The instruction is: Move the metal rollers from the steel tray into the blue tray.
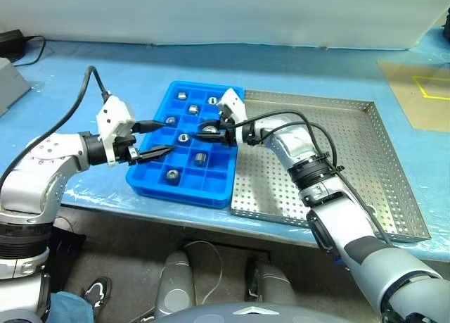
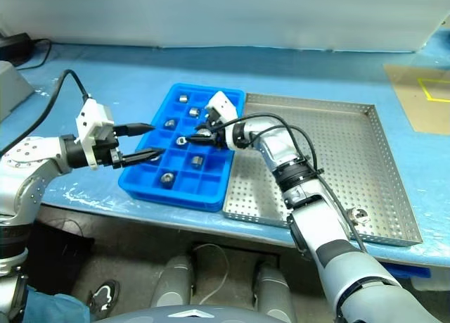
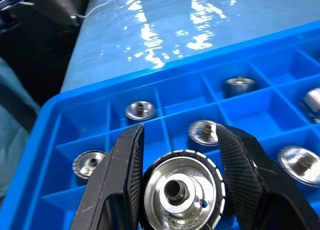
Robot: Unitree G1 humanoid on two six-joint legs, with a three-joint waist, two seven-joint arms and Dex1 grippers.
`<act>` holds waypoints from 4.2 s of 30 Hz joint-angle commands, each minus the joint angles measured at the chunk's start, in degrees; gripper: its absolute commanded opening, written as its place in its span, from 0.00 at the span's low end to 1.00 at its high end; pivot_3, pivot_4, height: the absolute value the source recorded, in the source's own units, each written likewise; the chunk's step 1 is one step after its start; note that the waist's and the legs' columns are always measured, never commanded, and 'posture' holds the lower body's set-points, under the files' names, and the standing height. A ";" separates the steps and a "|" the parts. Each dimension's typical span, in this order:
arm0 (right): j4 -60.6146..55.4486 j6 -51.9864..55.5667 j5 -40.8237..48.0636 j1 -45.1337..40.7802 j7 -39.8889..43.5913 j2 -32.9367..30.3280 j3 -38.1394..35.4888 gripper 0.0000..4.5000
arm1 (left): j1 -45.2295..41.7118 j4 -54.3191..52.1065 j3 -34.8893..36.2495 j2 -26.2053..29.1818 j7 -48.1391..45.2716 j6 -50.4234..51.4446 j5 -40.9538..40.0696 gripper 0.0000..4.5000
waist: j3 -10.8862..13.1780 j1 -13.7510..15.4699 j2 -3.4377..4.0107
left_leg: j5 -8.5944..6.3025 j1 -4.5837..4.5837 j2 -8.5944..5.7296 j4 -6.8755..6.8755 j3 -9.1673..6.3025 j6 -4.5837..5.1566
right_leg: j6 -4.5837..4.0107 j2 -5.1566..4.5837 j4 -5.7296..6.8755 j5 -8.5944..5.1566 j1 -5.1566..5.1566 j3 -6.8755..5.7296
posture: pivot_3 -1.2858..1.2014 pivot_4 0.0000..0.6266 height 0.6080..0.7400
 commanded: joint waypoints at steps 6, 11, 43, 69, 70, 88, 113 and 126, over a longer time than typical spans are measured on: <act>-0.34 -4.97 -2.98 1.50 -3.36 0.66 -2.15 0.41 | -4.50 2.89 -2.26 -0.32 -1.24 -2.81 0.22 0.77 | 0.00 -0.28 0.00 | 0.00 0.02 0.01 0.00 0.00 0.00 | -0.02 0.03 0.02 0.00 -0.01 0.00 | 0.56 0.24 1.00; -0.02 -7.17 -4.75 2.83 -4.85 0.70 -2.39 0.41 | -5.76 4.36 -3.42 -0.32 -2.07 -3.68 0.52 0.77 | 0.00 -0.31 0.00 | 0.01 0.00 0.00 0.03 0.00 -0.01 | -0.02 0.01 0.03 0.00 -0.01 0.00 | 0.55 0.24 1.00; -41.12 16.20 8.21 19.21 -7.98 -17.51 -19.17 0.93 | -19.03 20.31 -14.43 -10.53 -11.71 -12.24 4.92 0.77 | -0.01 -2.08 -0.02 | 0.02 0.17 -0.02 0.09 0.06 0.00 | -0.02 0.04 0.03 0.02 0.15 0.12 | 0.42 0.24 1.00; -47.61 3.13 -0.08 62.16 -3.39 -45.29 -33.59 0.93 | -25.70 34.14 -19.82 -22.84 -21.03 -20.51 9.69 0.77 | -0.04 -8.33 0.03 | -0.80 0.04 -0.09 1.33 0.57 1.36 | 0.64 -0.04 -0.40 -0.25 0.31 0.64 | 0.33 0.24 1.00; -45.72 1.87 -0.48 60.98 -3.17 -45.44 -32.61 0.93 | -25.60 34.09 -19.74 -22.80 -20.95 -20.55 9.76 0.77 | -0.04 -8.31 0.02 | -0.81 0.03 -0.10 1.36 0.58 1.38 | 0.64 -0.04 -0.41 -0.25 0.32 0.64 | 0.33 0.24 1.00; -31.07 -6.97 -4.75 48.03 8.36 -49.85 -20.43 0.93 | -20.52 27.68 -18.73 -20.95 -17.25 -18.33 9.10 0.77 | -0.05 -8.43 0.04 | -1.10 0.01 -0.01 1.43 0.67 1.83 | 0.24 -0.06 -0.21 0.00 0.33 0.64 | 0.37 0.24 1.00; -28.19 -8.96 -6.97 48.61 10.04 -49.93 -17.28 0.67 | -19.49 25.56 -19.25 -21.10 -16.26 -17.52 8.91 0.77 | -0.05 -7.94 0.05 | -1.12 0.07 -0.02 1.49 0.72 1.87 | 0.61 -0.09 -0.21 -0.22 0.38 0.69 | 0.38 0.24 1.00; -28.92 -9.56 -6.10 48.13 10.60 -49.41 -16.99 0.36 | -19.33 25.38 -19.27 -20.90 -16.24 -17.55 9.22 0.77 | -0.04 -8.00 0.03 | -1.12 0.10 -0.03 1.54 0.72 1.85 | 0.64 -0.10 -0.22 -0.23 0.41 0.71 | 0.38 0.24 1.00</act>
